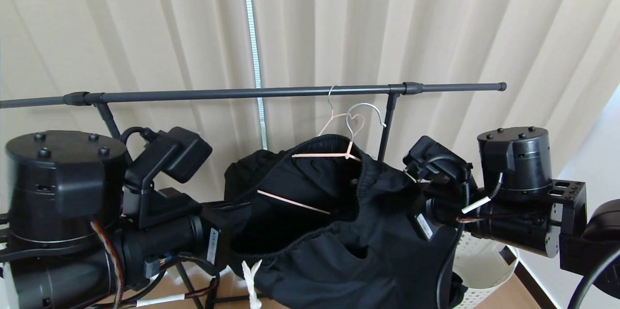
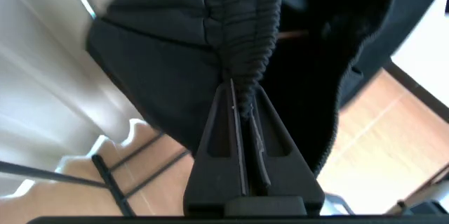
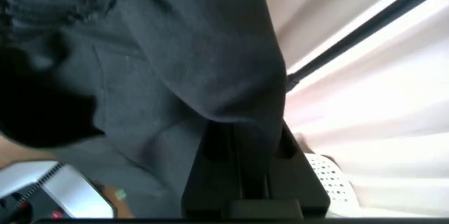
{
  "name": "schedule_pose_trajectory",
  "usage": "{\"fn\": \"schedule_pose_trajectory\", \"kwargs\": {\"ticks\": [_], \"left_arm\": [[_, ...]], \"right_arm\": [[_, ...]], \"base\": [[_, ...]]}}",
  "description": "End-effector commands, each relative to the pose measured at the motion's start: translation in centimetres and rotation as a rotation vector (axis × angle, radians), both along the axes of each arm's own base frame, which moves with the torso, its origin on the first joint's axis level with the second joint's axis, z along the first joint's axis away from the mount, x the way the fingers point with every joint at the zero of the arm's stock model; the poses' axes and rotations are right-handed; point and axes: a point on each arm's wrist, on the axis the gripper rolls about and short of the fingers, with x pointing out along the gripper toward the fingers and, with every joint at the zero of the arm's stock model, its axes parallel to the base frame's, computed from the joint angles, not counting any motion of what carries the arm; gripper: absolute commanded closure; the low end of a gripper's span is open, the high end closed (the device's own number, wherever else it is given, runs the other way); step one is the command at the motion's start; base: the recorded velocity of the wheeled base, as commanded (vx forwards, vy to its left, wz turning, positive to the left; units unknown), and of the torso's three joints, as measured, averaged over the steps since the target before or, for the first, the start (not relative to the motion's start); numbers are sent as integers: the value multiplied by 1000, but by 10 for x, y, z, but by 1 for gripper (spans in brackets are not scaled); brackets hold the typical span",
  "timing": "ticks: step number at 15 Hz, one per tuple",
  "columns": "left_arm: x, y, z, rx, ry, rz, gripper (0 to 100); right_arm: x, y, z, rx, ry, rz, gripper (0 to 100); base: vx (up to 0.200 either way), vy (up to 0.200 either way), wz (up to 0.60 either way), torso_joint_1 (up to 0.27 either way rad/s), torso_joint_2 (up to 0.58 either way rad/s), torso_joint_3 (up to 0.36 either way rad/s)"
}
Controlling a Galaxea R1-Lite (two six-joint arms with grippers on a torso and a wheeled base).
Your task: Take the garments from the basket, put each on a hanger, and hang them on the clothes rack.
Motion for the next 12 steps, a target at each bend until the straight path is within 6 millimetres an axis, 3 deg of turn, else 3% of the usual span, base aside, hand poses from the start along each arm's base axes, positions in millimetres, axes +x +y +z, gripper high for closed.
{"fn": "schedule_pose_trajectory", "kwargs": {"ticks": [1, 7, 12], "left_arm": [[-1, -5, -7, 17, 22, -19, 100], [8, -40, -28, 19, 122, -52, 100], [21, -51, -14, -49, 98, -27, 100]], "right_arm": [[-1, 7, 3, 19, -4, 16, 100], [-5, 12, 5, 116, -36, 65, 100], [-11, 10, 2, 170, -54, 148, 100]], "base": [[0, 0, 0, 0, 0, 0], [0, 0, 0, 0, 0, 0], [0, 0, 0, 0, 0, 0]]}}
